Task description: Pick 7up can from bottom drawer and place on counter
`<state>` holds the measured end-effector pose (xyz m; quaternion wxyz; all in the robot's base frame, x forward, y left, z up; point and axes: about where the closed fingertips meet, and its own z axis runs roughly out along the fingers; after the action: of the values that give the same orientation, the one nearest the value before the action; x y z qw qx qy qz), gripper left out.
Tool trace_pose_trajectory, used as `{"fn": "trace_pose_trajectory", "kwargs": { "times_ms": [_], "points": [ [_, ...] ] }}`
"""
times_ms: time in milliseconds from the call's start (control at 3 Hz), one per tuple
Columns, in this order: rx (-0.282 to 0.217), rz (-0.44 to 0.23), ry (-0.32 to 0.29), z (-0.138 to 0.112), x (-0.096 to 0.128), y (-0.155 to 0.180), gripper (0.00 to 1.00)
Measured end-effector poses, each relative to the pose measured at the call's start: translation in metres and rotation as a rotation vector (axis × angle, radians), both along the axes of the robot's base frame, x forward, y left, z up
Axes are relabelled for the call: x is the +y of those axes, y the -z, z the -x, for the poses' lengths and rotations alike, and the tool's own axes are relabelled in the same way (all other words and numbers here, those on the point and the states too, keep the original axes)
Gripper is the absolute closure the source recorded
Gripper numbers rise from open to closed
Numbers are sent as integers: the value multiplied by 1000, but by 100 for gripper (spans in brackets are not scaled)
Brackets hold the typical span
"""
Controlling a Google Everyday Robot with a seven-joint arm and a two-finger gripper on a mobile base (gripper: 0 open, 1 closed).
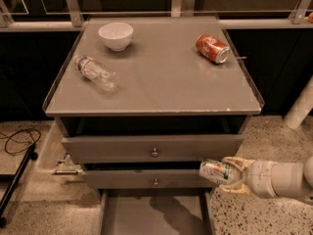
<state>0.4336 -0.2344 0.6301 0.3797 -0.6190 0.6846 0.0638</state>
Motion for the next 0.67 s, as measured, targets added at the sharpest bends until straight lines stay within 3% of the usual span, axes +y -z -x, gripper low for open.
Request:
{"fn": "trace_pose_trajectory", "kwargs": {
  "times_ms": [333,667],
  "points": [
    [-131,62,-34,4,5,-67,100],
    [-233,117,-57,-7,-8,-136,100]
  ]
}}
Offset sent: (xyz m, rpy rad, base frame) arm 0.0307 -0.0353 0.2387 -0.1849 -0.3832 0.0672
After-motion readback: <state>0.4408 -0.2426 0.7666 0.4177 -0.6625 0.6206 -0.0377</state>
